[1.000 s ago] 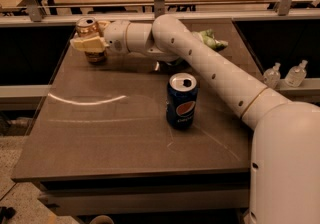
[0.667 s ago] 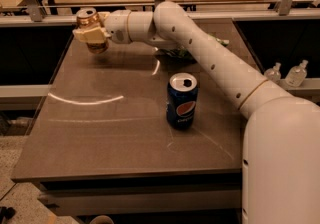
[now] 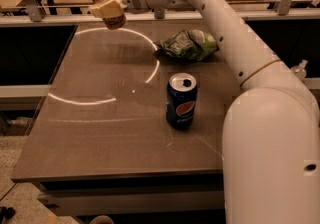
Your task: Knock orange can over
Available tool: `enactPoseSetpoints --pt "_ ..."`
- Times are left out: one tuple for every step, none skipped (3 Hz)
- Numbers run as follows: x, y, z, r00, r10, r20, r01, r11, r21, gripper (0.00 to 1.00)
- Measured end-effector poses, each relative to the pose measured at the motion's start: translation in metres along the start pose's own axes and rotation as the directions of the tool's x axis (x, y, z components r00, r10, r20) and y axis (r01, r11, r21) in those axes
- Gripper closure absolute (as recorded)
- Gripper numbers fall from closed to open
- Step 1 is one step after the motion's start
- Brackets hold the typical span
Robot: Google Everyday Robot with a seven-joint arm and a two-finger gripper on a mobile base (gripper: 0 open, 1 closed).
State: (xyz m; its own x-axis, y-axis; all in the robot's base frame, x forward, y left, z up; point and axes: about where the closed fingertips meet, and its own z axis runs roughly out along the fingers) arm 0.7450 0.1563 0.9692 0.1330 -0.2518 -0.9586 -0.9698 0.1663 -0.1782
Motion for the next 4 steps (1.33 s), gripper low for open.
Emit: enactPoseSetpoints --pt "-0.024 0.004 -0.033 0.993 -0.099 -0.066 0.099 0.9951 0.001 1.00" --pt "-0.031 0.026 -0.059 0.972 -0.184 -0.145 0.179 0.9829 -0.044 1.00" --pt "-0.032 0.049 -0.081 0.928 -0.304 -0.215 0.287 0.9518 -0.109 1.00" --pt "-0.035 0.069 -0.093 0.868 -0.432 -0.244 0.395 0.8995 -0.188 1.00"
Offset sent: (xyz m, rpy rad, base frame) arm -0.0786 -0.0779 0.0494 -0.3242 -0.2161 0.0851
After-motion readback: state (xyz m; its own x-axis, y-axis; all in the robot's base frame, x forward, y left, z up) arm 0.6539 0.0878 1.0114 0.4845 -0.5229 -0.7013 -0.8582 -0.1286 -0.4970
